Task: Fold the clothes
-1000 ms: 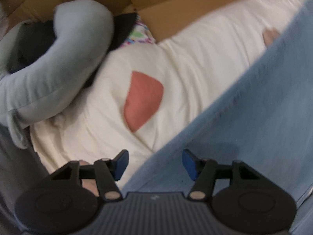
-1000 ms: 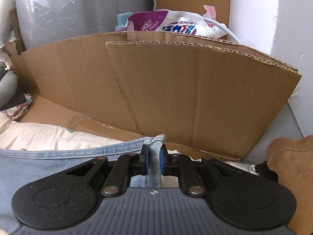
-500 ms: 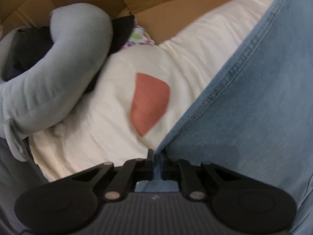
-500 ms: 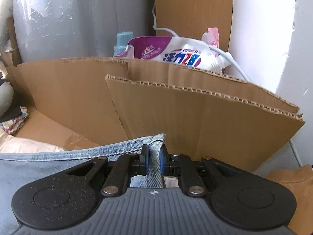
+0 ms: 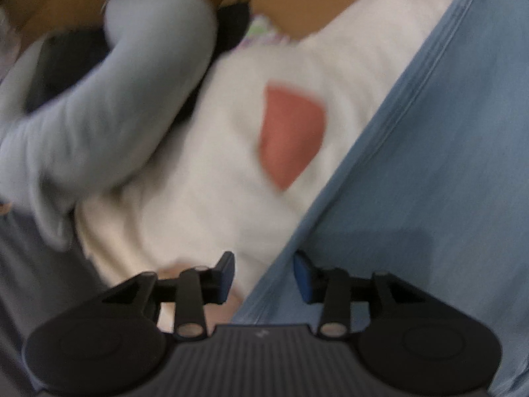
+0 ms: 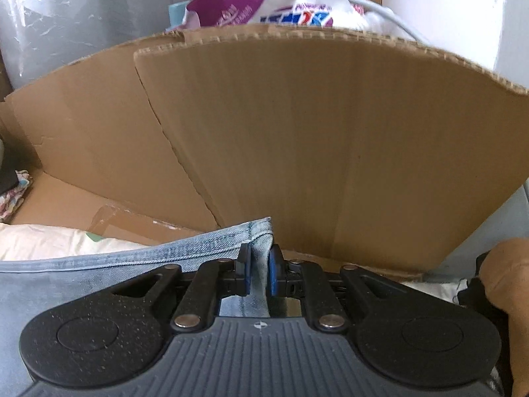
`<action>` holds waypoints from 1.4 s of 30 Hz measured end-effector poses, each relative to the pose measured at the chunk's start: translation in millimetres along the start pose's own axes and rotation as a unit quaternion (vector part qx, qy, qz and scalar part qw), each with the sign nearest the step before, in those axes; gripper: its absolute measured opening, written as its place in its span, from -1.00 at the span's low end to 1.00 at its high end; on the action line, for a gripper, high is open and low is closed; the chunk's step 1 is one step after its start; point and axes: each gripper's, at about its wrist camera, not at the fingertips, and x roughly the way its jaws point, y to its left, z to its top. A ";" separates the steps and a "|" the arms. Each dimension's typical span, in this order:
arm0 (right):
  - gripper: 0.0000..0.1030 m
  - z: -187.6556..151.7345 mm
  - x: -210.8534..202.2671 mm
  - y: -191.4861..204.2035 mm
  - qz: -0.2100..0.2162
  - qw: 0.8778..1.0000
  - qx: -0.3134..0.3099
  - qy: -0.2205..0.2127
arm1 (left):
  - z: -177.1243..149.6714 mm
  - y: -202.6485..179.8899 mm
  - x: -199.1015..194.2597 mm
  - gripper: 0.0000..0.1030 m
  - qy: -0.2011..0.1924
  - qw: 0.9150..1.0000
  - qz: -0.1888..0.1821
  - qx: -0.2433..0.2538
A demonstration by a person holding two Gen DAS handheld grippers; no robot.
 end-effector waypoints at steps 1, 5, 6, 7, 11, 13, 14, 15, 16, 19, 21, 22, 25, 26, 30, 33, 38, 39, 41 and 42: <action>-0.81 -0.7 -0.9 0.2 -0.003 1.000 0.002 -0.001 | -7.2 2.2 3.4 -0.18 0.008 1.000 0.007 -0.002; -0.81 -2.6 -3.6 -1.2 -0.009 1.000 0.002 -0.003 | -23.2 -1.5 14.0 -0.17 0.022 1.000 0.011 -0.003; -0.81 -2.7 -4.8 -2.4 -0.008 1.000 0.006 -0.003 | -25.1 -4.4 16.6 -0.17 0.024 1.000 0.015 0.003; -0.81 -3.4 -6.6 -3.7 -0.005 1.000 0.010 -0.005 | -25.9 -7.2 19.4 -0.18 0.024 0.999 0.026 0.013; -0.79 -12.1 -16.0 -2.1 0.007 1.000 0.000 -0.004 | -25.7 -0.6 26.0 -0.35 0.021 0.998 0.053 0.008; -0.79 -20.9 -21.6 0.0 0.015 1.000 -0.007 0.000 | -24.7 8.1 29.6 -0.35 0.030 0.998 0.053 0.004; -0.79 -26.0 -24.4 0.7 0.019 1.000 -0.010 0.003 | -23.9 12.4 31.5 -0.35 0.036 0.998 0.052 0.003; -0.79 -31.7 -27.2 1.0 0.023 1.000 -0.012 0.008 | -22.9 16.6 33.3 -0.35 0.042 0.998 0.050 0.002; -0.79 -37.8 -30.3 1.0 0.027 0.999 -0.014 0.013 | -20.2 20.3 34.3 -0.35 0.046 0.998 0.046 0.000; -0.78 -58.5 -43.3 -1.9 0.034 0.999 -0.001 0.022 | -14.2 22.7 35.8 -0.36 0.059 0.997 0.044 0.002; -0.78 -74.9 -52.9 -3.2 0.038 0.999 0.018 0.026 | -12.9 20.8 34.1 -0.42 0.062 0.997 0.048 0.009; -0.78 -83.1 -57.6 -3.8 0.040 0.998 0.026 0.029 | -13.6 21.3 31.2 -0.45 0.061 0.997 0.048 0.006; -0.77 -107.7 -64.4 3.8 0.048 0.997 0.041 0.043 | -13.6 22.7 16.8 -0.51 0.049 0.998 0.050 0.005; -0.77 -116.1 -67.2 5.0 0.051 0.996 0.048 0.049 | -12.7 22.4 11.1 -0.53 0.043 0.998 0.052 0.009; -0.76 -140.0 -71.9 3.2 0.053 0.994 0.077 0.062 | 5.5 20.8 -14.3 -0.53 0.006 0.999 0.032 0.012; -0.40 -151.3 -69.9 -9.7 0.050 0.989 0.124 0.059 | 41.4 -1.2 -24.7 -0.43 -0.024 0.999 0.017 0.021; -0.26 -157.5 -71.1 -35.6 0.034 0.982 0.183 0.043 | 80.8 -28.6 -36.0 -0.07 -0.078 0.996 -0.025 0.021; -0.26 -157.5 -70.6 -39.1 0.032 0.980 0.190 0.040 | 87.9 -36.5 -36.1 -0.07 -0.083 0.996 -0.031 0.027; -0.26 -156.4 -68.3 -47.3 0.030 0.977 0.209 0.033 | 92.8 -50.3 -34.2 -0.07 -0.087 0.994 -0.043 0.039; -0.25 -155.4 -66.0 -50.8 0.030 0.975 0.219 0.031 | 97.5 -58.2 -32.5 -0.07 -0.090 0.994 -0.048 0.043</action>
